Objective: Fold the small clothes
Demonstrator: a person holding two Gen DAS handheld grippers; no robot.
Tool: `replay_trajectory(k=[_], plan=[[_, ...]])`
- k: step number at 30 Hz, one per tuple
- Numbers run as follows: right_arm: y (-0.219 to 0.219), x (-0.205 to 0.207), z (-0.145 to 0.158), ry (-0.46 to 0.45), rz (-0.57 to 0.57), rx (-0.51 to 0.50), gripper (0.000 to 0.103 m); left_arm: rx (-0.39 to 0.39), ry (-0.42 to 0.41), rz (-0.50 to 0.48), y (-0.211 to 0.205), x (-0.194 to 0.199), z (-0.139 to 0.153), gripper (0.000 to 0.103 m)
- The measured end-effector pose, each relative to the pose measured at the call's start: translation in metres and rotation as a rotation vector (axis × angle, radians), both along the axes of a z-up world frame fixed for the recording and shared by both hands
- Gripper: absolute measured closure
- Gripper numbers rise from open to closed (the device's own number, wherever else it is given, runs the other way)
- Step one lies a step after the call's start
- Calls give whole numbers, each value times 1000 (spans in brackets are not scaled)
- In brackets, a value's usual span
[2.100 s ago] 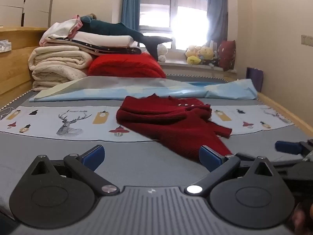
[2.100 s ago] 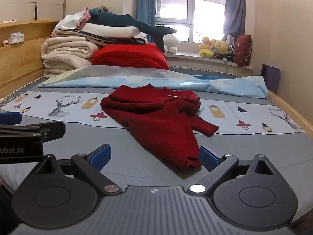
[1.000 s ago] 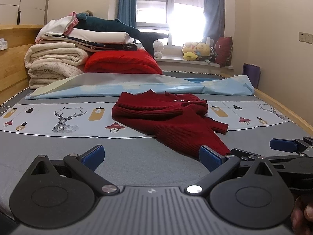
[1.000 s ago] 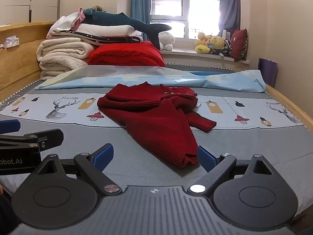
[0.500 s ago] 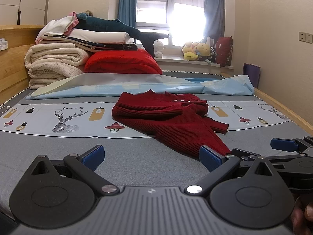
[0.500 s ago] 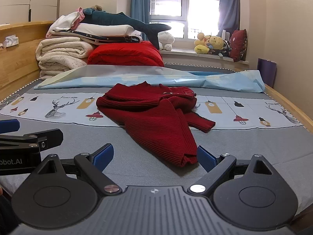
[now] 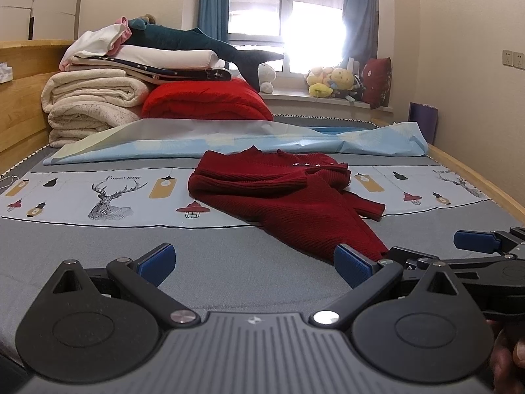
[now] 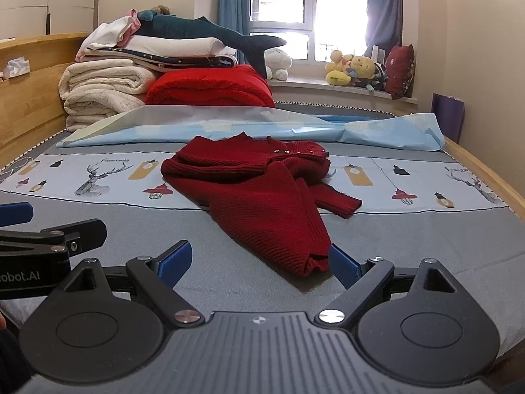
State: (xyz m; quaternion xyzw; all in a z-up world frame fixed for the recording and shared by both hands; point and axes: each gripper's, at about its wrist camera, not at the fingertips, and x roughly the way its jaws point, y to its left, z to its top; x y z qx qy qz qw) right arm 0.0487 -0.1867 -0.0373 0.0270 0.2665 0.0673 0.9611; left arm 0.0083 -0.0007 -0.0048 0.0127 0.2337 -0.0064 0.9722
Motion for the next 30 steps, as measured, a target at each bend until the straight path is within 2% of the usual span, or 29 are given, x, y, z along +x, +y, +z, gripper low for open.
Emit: replay_trajectory(k=[8, 10, 13, 14, 16, 17, 21, 23, 25, 27, 30], plan=[[-2, 5, 3, 24, -5, 17, 12, 16, -17, 19, -1, 4, -2, 1], [-4, 7, 4, 33, -10, 28, 12, 22, -18, 24, 0, 6, -2, 7], [-10, 10, 7, 34, -16, 46, 12, 34, 1, 34, 3, 13, 0, 29], [-12, 12, 10, 31, -17, 51, 12, 29, 10, 32, 5, 18, 2, 39], [-21, 18, 19, 14, -17, 59, 14, 3, -2, 27, 12, 29, 10, 50], [-26, 24, 26, 0, -14, 60, 15, -17, -1, 24, 16, 36, 15, 58], [-55, 63, 58, -98, -27, 81, 25, -56, -4, 18, 25, 66, 31, 82], [-68, 94, 66, -141, -42, 88, 32, -41, 9, 13, 23, 83, 33, 82], [-80, 128, 65, -164, -58, 98, 45, -39, 45, 7, 20, 103, 30, 83], [-92, 158, 56, -154, -93, 122, 52, -44, 89, -12, 16, 127, 23, 83], [-109, 179, 32, -118, -160, 183, 59, -23, 116, -43, 9, 164, 15, 82]])
